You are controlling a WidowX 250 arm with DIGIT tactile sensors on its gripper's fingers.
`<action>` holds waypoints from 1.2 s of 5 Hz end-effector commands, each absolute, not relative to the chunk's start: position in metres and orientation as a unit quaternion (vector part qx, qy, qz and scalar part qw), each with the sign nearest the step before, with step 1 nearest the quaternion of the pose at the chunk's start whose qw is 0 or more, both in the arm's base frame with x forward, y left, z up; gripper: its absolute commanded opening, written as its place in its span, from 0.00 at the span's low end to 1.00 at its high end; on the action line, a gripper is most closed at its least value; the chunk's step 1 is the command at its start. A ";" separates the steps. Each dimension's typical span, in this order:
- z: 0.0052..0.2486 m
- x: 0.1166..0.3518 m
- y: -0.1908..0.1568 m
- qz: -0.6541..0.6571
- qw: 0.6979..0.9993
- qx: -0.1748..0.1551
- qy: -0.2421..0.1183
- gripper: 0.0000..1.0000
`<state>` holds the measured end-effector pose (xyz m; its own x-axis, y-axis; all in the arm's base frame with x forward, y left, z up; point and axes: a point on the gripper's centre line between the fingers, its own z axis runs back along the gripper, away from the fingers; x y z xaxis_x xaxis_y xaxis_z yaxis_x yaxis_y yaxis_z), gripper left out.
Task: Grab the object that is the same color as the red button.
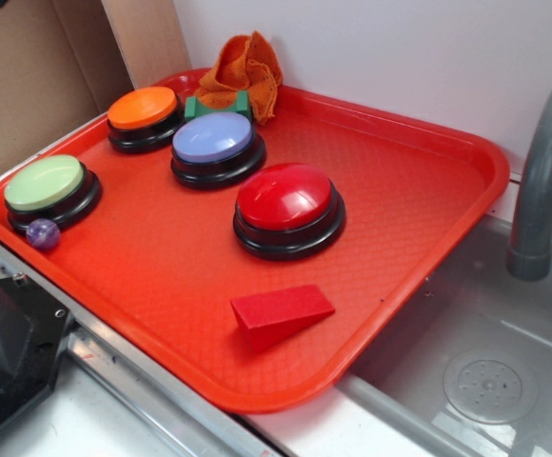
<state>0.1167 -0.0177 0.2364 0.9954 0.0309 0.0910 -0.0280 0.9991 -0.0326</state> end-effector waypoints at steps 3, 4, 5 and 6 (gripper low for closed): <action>0.211 0.149 -0.059 -0.085 0.995 -0.032 -0.033 1.00; 0.185 0.160 -0.080 -0.125 0.991 -0.028 -0.035 1.00; 0.151 0.165 -0.096 -0.107 0.993 -0.018 -0.048 1.00; 0.117 0.168 -0.108 -0.107 0.992 -0.033 -0.054 1.00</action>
<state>0.1642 -0.1034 0.1097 0.9743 -0.2106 0.0794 0.2144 0.9758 -0.0422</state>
